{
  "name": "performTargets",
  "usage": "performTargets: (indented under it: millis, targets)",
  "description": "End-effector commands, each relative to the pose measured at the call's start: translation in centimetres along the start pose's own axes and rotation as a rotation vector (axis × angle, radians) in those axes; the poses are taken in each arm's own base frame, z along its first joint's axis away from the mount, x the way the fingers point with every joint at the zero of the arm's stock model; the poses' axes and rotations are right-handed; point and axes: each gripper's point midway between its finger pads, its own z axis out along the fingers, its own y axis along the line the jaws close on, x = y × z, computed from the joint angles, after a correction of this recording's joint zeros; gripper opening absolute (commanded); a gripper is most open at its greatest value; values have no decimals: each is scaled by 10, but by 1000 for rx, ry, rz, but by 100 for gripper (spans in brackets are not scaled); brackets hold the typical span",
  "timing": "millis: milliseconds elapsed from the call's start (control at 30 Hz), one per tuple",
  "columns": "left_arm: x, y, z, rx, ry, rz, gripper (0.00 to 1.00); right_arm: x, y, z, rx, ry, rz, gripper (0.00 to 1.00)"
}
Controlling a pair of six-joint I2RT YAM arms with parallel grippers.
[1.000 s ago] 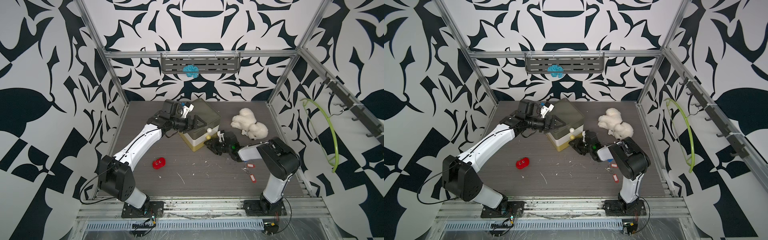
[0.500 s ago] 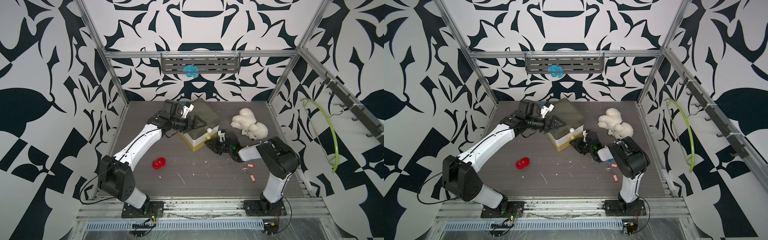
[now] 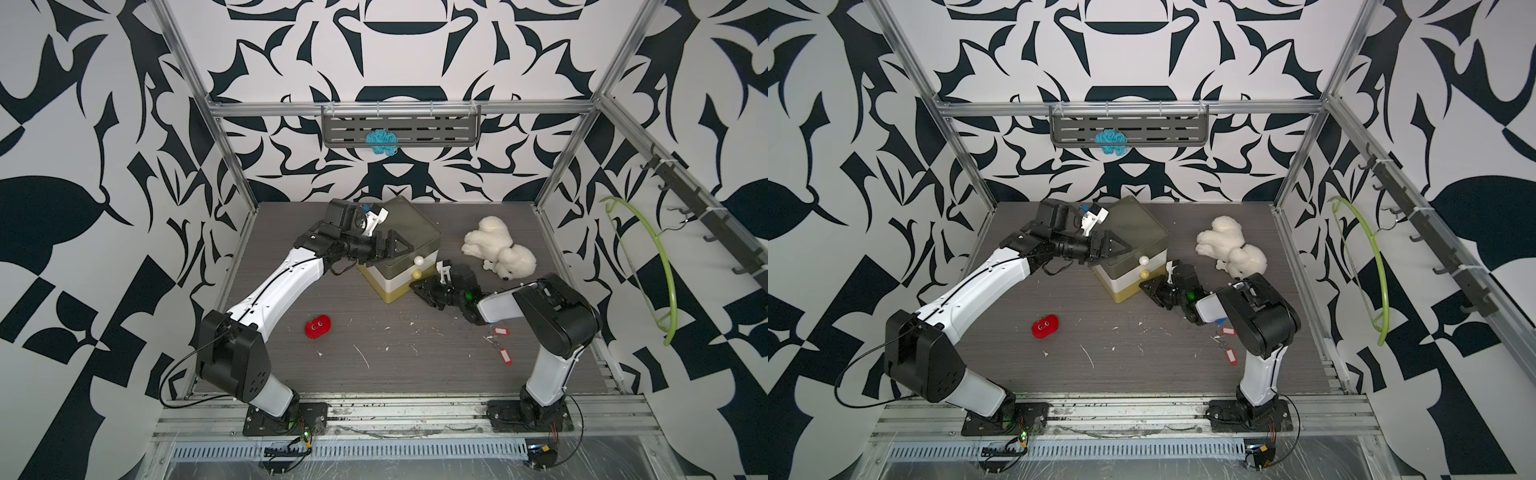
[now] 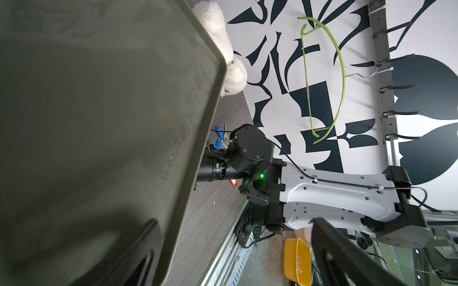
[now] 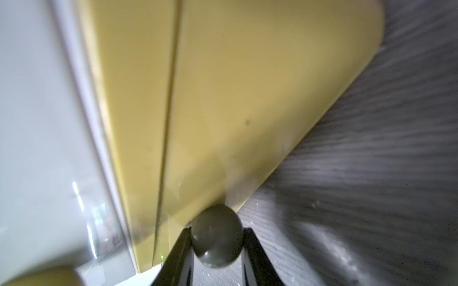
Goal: Take the keys out of the drawer
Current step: Open the drawer in the storage box.
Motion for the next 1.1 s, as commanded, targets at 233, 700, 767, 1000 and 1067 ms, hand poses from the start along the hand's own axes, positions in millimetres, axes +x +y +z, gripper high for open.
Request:
performTargets:
  millis: [233, 700, 767, 1000, 1067]
  targets:
    - [23, 35, 9, -70, 63, -81, 99, -15, -9, -29, 48, -96, -15, 7]
    - [27, 44, 10, -90, 49, -97, 99, 7, -36, -69, 132, -92, -11, 6]
    - [27, 44, 10, -89, 48, -98, 99, 11, -41, -75, 147, -89, -7, 6]
    - [29, 45, 10, -89, 42, -105, 99, 22, -49, -91, 173, -92, 1, 5]
    - [28, 44, 9, -90, 38, -102, 99, 24, -52, -95, 182, -93, 2, 4]
